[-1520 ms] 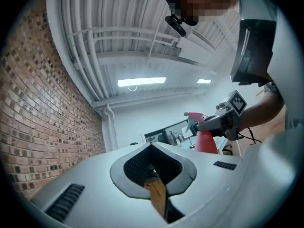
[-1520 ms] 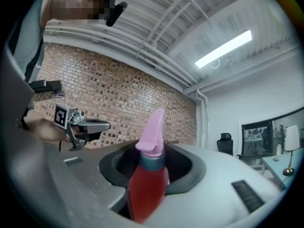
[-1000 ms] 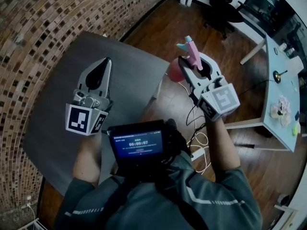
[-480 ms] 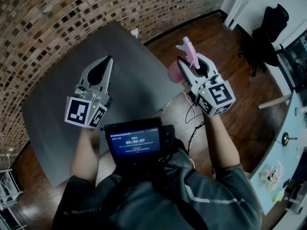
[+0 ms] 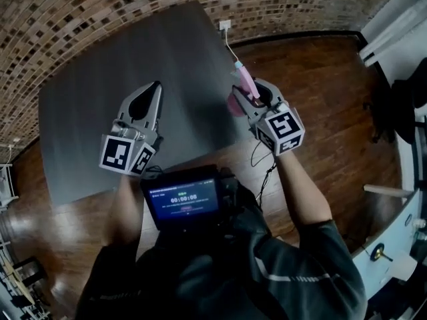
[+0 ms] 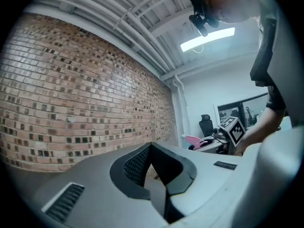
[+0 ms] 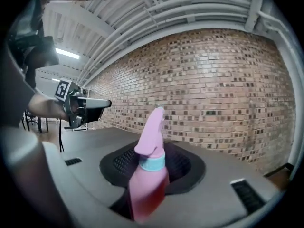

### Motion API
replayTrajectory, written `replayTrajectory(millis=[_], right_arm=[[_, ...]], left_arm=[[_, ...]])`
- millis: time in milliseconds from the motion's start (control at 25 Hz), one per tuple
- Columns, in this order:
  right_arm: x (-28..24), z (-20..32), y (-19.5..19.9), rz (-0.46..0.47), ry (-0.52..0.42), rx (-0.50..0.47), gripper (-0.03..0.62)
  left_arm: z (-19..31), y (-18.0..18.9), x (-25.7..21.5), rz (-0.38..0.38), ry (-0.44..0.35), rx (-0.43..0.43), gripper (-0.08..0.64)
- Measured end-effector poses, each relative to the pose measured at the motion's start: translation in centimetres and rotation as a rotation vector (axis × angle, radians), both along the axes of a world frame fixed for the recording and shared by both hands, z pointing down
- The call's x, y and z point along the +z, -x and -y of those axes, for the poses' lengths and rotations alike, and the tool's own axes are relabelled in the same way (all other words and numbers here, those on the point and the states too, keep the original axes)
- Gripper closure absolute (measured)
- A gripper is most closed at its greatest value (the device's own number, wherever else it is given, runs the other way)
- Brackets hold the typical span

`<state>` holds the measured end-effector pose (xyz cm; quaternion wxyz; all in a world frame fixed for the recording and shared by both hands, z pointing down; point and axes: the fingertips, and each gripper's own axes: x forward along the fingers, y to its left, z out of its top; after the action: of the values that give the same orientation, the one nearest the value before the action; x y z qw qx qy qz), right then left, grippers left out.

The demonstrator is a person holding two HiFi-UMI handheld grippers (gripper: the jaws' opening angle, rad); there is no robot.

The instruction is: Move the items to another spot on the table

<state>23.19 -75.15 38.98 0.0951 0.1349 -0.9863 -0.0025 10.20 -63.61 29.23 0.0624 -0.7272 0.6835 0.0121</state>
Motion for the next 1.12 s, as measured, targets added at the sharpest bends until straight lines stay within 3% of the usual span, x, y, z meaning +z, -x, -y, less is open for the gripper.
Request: replayTrajectory(millis=[120, 480, 960, 1120], right_arm=[[3.3, 0.4, 0.9, -0.01, 0.025, -0.024, 0.442], [10.3, 2.2, 4.9, -0.041, 0.023, -0.047, 0.442], [11.3, 1.6, 3.7, -0.035, 0.025, -0.025, 0.428], [11.6, 1.9, 3.2, -0.054, 0.026, -0.018, 0.337]], left_arm=[[0.3, 0.1, 3.1, -0.011, 0.053, -0.033, 0.563], [3.2, 2.1, 12.4, -0.067, 0.114, -0.03, 0.563], [3.9, 1.2, 13.7, -0.078, 0.112, 0.015, 0.563], [4.3, 0.8, 13.8, -0.076, 0.109, 0.03, 0.563]])
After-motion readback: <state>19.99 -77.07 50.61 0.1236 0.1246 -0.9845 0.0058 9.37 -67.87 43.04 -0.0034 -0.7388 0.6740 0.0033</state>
